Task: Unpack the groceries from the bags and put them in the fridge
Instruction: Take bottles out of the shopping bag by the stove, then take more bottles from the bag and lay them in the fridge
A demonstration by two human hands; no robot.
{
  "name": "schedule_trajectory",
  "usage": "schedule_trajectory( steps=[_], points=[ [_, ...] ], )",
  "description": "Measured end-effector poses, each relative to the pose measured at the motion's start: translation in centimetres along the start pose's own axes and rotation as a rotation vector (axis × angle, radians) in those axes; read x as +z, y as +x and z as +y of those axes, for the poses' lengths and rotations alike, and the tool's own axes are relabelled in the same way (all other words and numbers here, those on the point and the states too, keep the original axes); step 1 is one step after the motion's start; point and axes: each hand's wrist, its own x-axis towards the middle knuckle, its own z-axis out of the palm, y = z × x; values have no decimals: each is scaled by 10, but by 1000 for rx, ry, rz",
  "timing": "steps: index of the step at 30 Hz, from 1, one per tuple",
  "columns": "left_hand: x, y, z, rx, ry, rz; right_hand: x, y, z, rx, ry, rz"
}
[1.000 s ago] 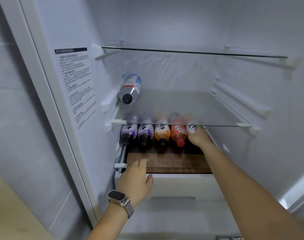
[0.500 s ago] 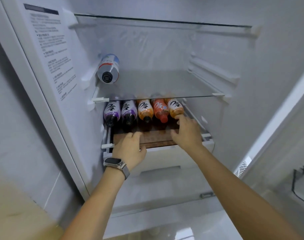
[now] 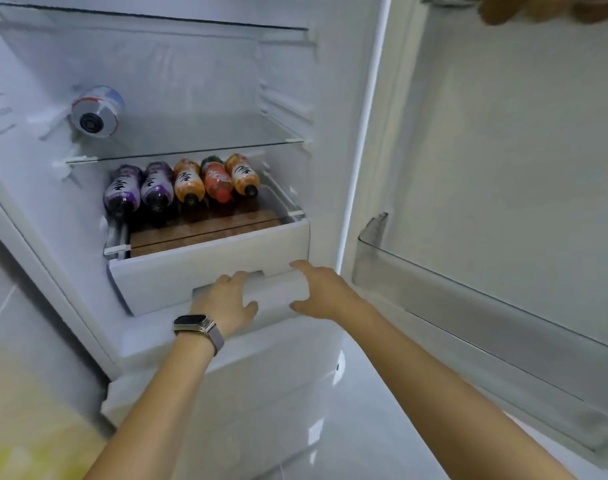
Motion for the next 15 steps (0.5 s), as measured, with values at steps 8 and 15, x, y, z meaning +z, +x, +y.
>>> schedule_trajectory(
  steps=[8,15],
  points=[
    [69,-101,128,174,47,-190,6,-177,101,154,-20,-9],
    [122,-167,267,521,125,-357,-2,-324,204,488,-39,86]
  ],
)
